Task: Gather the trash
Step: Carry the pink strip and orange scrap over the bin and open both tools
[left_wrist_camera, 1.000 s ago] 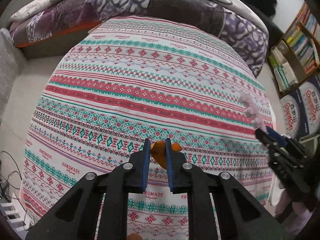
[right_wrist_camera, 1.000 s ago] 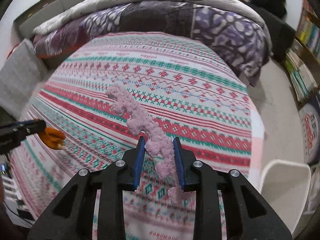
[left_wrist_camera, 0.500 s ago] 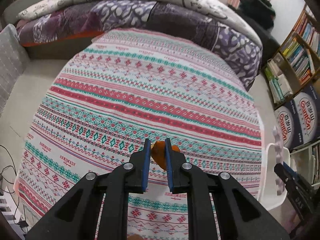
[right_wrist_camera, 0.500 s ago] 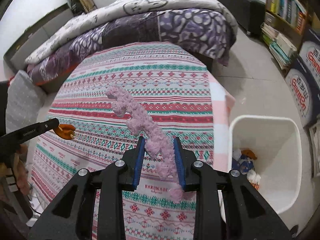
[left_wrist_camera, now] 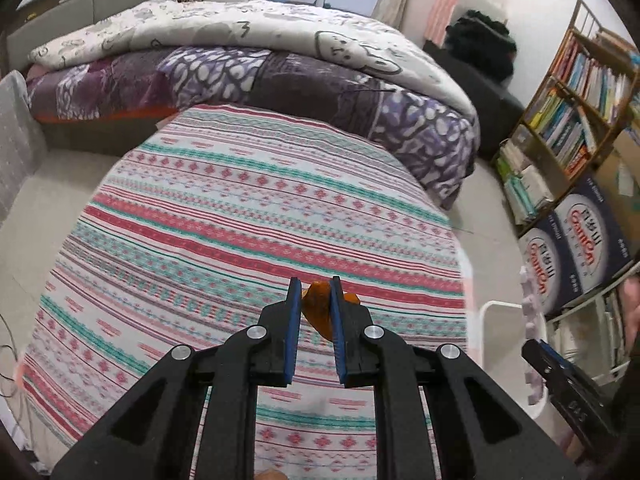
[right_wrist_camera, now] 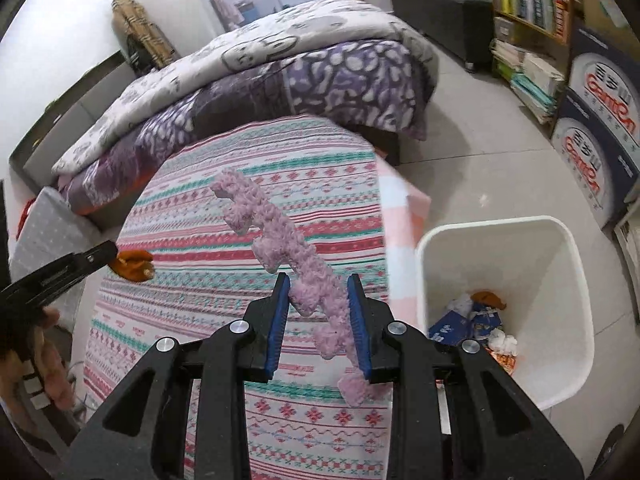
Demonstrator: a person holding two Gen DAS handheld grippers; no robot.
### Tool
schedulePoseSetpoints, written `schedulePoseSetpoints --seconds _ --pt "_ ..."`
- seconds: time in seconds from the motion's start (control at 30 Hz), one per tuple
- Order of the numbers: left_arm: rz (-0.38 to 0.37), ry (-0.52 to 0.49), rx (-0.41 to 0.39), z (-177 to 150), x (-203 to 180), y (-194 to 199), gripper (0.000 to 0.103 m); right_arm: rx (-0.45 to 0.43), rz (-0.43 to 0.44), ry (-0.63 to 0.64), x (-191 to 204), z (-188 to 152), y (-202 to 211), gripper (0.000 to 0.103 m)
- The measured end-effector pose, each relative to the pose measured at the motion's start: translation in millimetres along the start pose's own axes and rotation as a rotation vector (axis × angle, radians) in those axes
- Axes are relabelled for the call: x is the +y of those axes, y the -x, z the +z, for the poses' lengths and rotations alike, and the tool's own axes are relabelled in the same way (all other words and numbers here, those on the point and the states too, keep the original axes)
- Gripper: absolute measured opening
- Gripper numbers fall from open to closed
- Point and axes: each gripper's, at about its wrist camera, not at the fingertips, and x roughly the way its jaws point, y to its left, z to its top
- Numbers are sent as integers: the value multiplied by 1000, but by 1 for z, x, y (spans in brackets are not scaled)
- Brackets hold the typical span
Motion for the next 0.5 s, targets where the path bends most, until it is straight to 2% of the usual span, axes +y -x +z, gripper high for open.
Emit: schedulePoseSetpoints --seconds 0.17,0.5 --pt "-1 -46 0 -9 -24 -3 14 -11 -53 -47 -28 -2 1 28" --pt "-35 -109 -2 -17 -71 -10 14 -13 -84 -201 -84 -1 10 28"
